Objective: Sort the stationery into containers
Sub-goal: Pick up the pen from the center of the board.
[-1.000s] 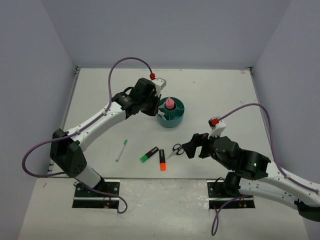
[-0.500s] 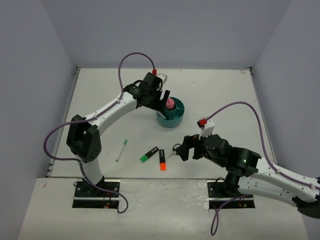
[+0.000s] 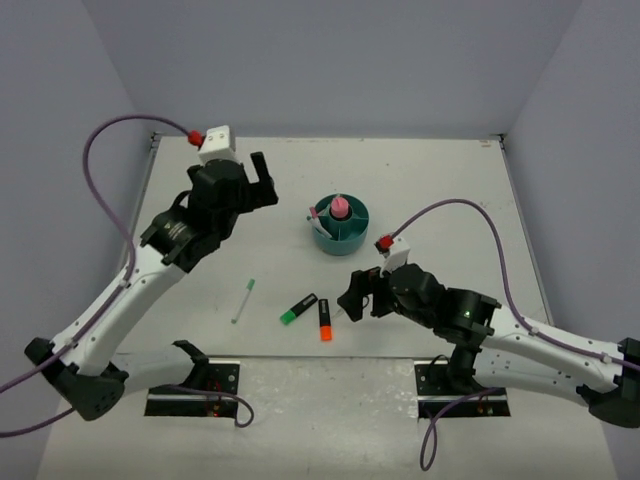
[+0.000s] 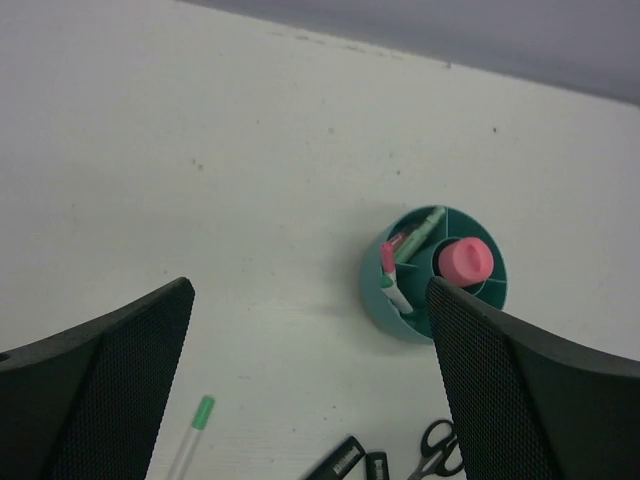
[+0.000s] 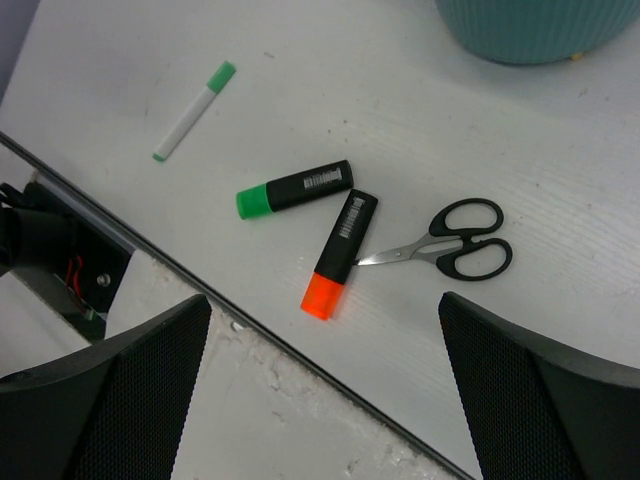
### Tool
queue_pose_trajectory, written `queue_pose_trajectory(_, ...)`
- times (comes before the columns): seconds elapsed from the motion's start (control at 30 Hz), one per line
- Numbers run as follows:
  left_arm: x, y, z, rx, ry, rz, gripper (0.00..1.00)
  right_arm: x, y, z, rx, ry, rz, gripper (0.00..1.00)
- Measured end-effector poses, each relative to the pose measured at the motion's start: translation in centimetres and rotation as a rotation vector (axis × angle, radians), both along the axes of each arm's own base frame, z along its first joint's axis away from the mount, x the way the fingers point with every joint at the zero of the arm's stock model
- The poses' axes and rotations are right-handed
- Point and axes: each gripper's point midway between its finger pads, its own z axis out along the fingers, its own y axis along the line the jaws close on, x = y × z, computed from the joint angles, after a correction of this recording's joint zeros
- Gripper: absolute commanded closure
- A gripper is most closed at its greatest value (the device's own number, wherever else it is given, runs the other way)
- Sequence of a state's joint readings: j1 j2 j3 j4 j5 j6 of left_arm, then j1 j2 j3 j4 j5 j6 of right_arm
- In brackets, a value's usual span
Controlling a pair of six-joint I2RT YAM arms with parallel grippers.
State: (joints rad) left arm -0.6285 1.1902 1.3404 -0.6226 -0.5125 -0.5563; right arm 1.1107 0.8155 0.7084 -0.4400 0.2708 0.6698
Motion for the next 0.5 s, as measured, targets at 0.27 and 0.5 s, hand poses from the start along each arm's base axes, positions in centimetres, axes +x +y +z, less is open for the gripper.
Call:
queue_pose_trajectory(0.27, -4.6, 5.9, -6.5, -0.017, 0.069, 0.19, 0.0, 0.4, 3.3, -2.9, -0.073, 0.074, 0.049, 0.01)
queue_pose_trajectory(0.5, -9.4, 7.0, -23.7, 0.115, 0.509, 0.207, 0.0, 0.3, 4.3, -1.9, -0.024, 0.068, 0.074, 0.01)
